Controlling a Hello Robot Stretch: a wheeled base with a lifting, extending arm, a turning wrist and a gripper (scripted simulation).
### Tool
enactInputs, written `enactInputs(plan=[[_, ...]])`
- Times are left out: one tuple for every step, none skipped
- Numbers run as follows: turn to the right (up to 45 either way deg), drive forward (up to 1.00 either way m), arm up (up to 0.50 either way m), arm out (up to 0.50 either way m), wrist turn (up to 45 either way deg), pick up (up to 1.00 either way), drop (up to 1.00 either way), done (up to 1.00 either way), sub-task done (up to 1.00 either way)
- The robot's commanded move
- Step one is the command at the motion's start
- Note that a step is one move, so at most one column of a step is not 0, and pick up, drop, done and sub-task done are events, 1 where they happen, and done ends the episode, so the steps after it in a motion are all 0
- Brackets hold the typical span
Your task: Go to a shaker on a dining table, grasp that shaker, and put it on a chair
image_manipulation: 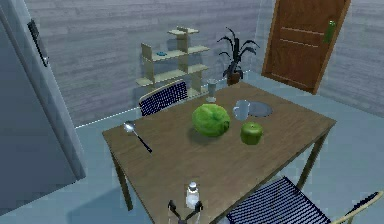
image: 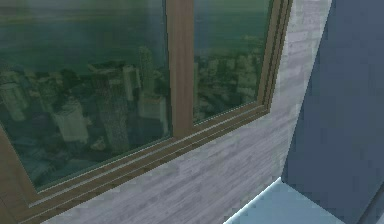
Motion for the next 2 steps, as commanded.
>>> enactInputs(plan=[[0.0, 0.0, 0.1, 0.0, 0.0, 0.0, 0.0, 0.0, 0.0], [0.0, 0.0, 0.26, 0.0, 0.0, 0.0, 0.0, 0.0, 0.0]])
